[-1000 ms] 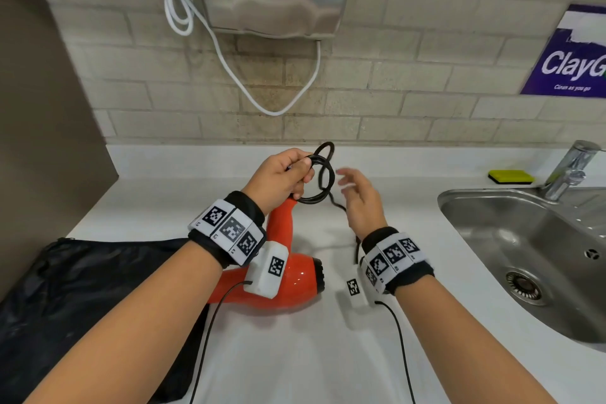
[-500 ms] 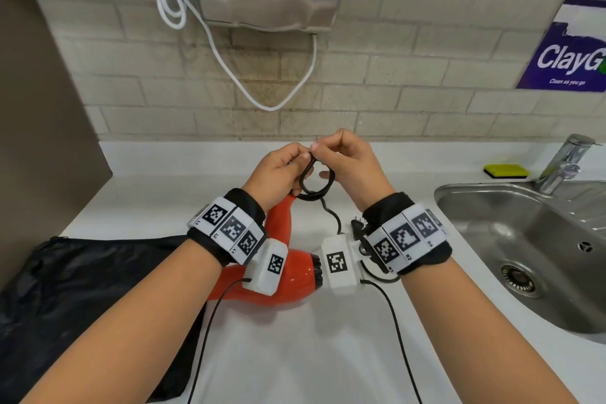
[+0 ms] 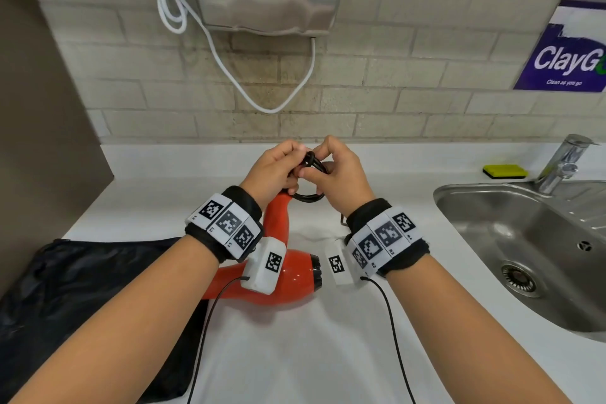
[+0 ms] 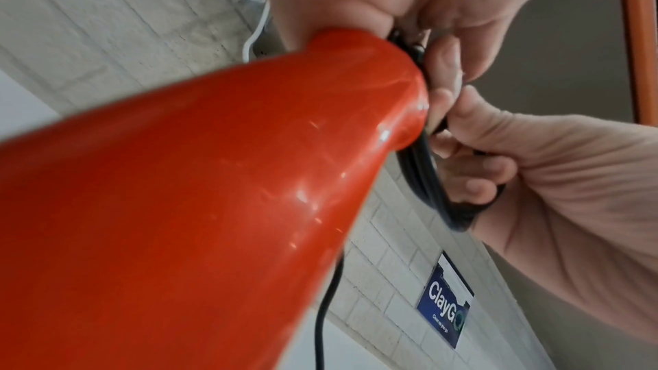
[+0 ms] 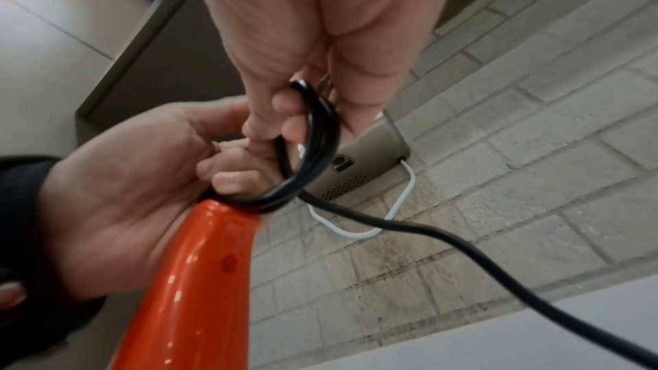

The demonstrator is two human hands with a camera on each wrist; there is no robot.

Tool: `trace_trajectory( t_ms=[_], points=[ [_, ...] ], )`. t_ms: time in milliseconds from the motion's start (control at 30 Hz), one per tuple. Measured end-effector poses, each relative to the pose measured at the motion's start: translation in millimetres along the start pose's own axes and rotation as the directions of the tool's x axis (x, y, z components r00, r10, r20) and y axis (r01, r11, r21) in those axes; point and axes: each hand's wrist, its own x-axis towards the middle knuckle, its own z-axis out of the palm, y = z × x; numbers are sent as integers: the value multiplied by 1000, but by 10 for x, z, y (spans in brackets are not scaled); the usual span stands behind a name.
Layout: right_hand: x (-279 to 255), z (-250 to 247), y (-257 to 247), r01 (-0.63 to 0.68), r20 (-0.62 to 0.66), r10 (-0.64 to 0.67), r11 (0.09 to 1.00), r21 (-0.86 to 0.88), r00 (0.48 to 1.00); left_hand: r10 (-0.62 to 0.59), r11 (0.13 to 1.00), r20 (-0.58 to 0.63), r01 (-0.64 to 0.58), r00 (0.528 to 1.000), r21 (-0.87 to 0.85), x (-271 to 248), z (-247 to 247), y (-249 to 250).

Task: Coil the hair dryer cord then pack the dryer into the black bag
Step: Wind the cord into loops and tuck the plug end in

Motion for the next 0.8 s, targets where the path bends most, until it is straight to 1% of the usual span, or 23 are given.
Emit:
trace_trajectory(
  t_ms=[100,200,233,300,367,433,500,600,633,700,767,800],
  points=[
    [-15,49,-10,44,-52,-48,996,-77,997,57,995,-52,-53,997,81,1,16,2],
    [-48,52,43,40,-95,-49,995,-96,994,60,990,-66,-51,996,129,18,32,-14],
    [-63,42,65,33,-75,-41,994,-108,996,57,991,-72,-47,996,127,21,29,-23],
    [-86,29,111,12,37,-10,998,-65,999,59,992,-76,-50,995,115,23,26,-38],
    [-91,15,149,-44,168,45,999,-14,985,66,994,-70,-60,995,96,15,28,-48],
    [-83,-22,188,-82,257,81,997,-7,963,67,996,-82,-62,994,65,7,6,-52],
    [-87,-84,226,-80,300,94,995,-60,949,61,998,-90,-59,994,30,-1,-52,-51],
    [-66,-185,251,-141,331,132,990,5,934,44,999,-54,-45,998,-29,-13,-139,-43],
    [-38,-203,241,-141,319,131,990,9,939,33,998,-37,-35,999,-53,-22,-158,-38],
    [46,-225,209,-83,226,98,994,-74,969,23,998,12,-22,1000,-66,-38,-167,-27],
    [116,-241,128,6,104,10,988,-153,994,26,1000,85,-25,996,-14,-43,-152,-12],
    [139,-248,70,39,49,-31,984,-172,998,25,999,118,-28,993,21,-40,-144,-2]
  ],
)
